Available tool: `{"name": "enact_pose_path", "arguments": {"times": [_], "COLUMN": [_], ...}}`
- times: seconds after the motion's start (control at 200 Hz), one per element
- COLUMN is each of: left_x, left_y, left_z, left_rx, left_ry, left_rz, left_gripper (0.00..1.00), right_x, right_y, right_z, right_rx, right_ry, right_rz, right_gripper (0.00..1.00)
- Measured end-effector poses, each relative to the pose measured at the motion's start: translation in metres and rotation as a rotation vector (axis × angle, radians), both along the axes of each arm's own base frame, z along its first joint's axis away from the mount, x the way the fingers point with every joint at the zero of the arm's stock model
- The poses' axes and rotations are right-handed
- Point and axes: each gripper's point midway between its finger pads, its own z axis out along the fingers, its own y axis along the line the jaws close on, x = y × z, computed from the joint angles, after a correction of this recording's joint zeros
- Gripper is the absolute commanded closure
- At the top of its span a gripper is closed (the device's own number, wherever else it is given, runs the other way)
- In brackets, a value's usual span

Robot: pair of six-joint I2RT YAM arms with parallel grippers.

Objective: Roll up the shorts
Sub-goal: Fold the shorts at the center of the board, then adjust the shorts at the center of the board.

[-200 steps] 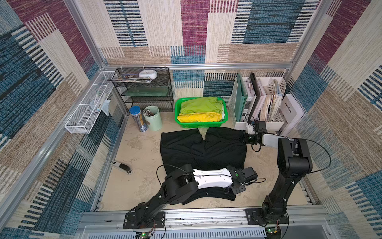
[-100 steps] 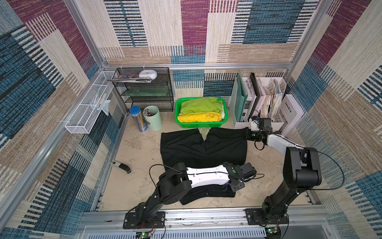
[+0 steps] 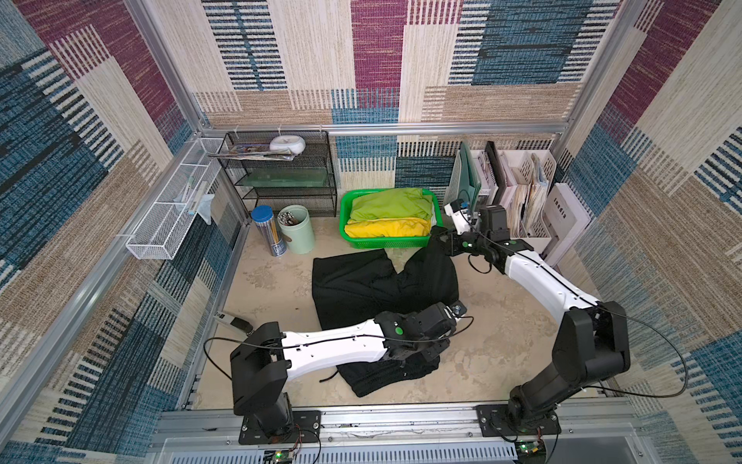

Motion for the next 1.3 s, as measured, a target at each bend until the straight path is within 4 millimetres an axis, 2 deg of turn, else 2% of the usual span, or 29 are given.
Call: {"name": "enact_pose_path", "arguments": {"times": [0.135,0.28,0.386,0.516,0.656,0.776,0.966,1.066,1.162,1.302], "left_x": [-0.003,0.001,0.002,-0.001,-0.003,-0.005,-0.006,-0.004,-0.003,-0.005], "left_y": [0.034,0.074,0.096,0.112,0.12,0.122,0.112,0.104,0.093,0.076], "left_z": [-0.015,-0.036,-0.045,-0.054,-0.06,-0.065,-0.069,-0.068,-0.066,-0.068], "left_rx": [-0.007,0.012,0.015,0.024,0.031,0.042,0.06,0.062,0.058,0.064], "left_ry": [0.001,0.002,0.0,0.006,0.013,0.021,0.041,0.045,0.052,0.078], "left_rz": [0.093,0.24,0.321,0.36,0.376,0.378,0.352,0.334,0.305,0.256], "left_gripper": [1.0,1.0,1.0,1.0,1.0,1.0,1.0,1.0,1.0,1.0], "right_x": [-0.014,-0.024,-0.026,-0.025,-0.021,-0.021,-0.019,-0.017,-0.018,-0.017], "right_y": [0.057,0.105,0.133,0.151,0.149,0.143,0.124,0.115,0.096,0.056], "right_z": [-0.016,-0.058,-0.092,-0.131,-0.164,-0.18,-0.204,-0.207,-0.208,-0.208], "right_rx": [0.001,-0.023,-0.043,-0.064,-0.097,-0.132,-0.227,-0.237,-0.244,-0.252], "right_ry": [0.039,0.124,0.195,0.286,0.357,0.379,0.389,0.377,0.375,0.379], "right_rz": [0.138,0.235,0.268,0.259,0.203,0.159,0.098,0.083,0.045,-0.035], "right_gripper": [1.0,1.0,1.0,1.0,1.0,1.0,1.0,1.0,1.0,1.0]}}
